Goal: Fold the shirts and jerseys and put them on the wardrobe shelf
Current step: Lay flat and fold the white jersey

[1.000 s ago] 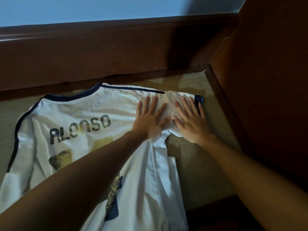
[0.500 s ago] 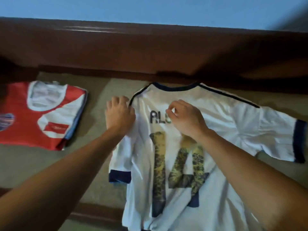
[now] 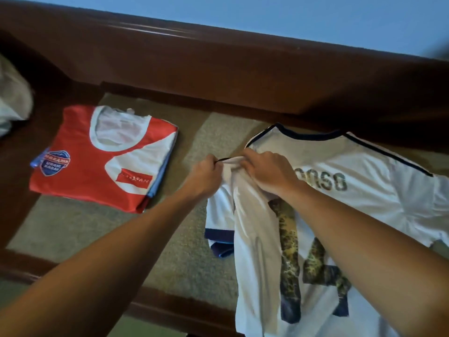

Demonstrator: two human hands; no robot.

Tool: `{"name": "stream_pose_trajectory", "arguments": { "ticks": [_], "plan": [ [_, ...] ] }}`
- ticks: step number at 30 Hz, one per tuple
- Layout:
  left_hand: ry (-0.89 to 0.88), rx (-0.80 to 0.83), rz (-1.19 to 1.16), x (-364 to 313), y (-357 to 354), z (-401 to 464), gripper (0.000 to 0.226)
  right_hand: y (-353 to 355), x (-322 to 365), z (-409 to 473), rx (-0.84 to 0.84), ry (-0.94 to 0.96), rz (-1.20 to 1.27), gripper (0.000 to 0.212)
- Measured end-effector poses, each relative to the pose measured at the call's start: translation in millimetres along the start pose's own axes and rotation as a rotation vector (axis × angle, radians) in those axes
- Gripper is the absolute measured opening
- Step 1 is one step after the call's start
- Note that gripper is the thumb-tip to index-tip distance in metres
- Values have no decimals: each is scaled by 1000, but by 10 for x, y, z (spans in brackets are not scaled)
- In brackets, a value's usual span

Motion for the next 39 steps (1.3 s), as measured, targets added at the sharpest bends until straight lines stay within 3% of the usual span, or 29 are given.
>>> {"name": "stream_pose_trajectory", "arguments": {
  "ticks": [4,8,13,17,18,19,21,23,25,30,35,39],
  "plan": [
    [-38,-219,196,101,244,-28,33,83,207,193,-124,30,-23,29],
    [25,-250,12,296,469,167,27,72,403,357,-163,22,-110,27],
    [-147,-351,595,171,797,454,50,23,323,442,-167,-116,-135,20],
    [-443,-584,867,-46,700,169,40,-72,322,291,-119,-137,-73,42],
    [-521,-578,857,-85,585,45,34,-103,326,233,-122,-141,-79,45],
    [-548,-464,820,-93,444,-42,32,-130,329,177,-145,-137,-79,46],
    [-464,-162,788,42,136,-161,45,-186,342,67,-195,-113,-76,41],
    [-481,-23,818,184,-57,-289,61,-282,325,4,-169,-125,-91,39],
    [-557,-25,814,231,-51,-398,68,-382,295,-34,-115,-151,-106,41],
    [-808,6,782,448,-29,-534,70,-407,360,-83,-162,-134,-158,43],
    [-909,-33,726,604,84,-584,37,-322,527,-337,-267,-117,-169,34],
    [-828,129,751,629,127,-600,19,-538,632,-623,-160,-125,-128,27]
  ]
}}
Point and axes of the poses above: each hand's wrist, its own z-axis towards the middle knuckle, its own y-axis out of the back of the hand, x = y × z, the point moved 8 cm from there along z, towards the middle knuckle, and after that the axes turned 11 degrees about z, right-handed, at the moved point
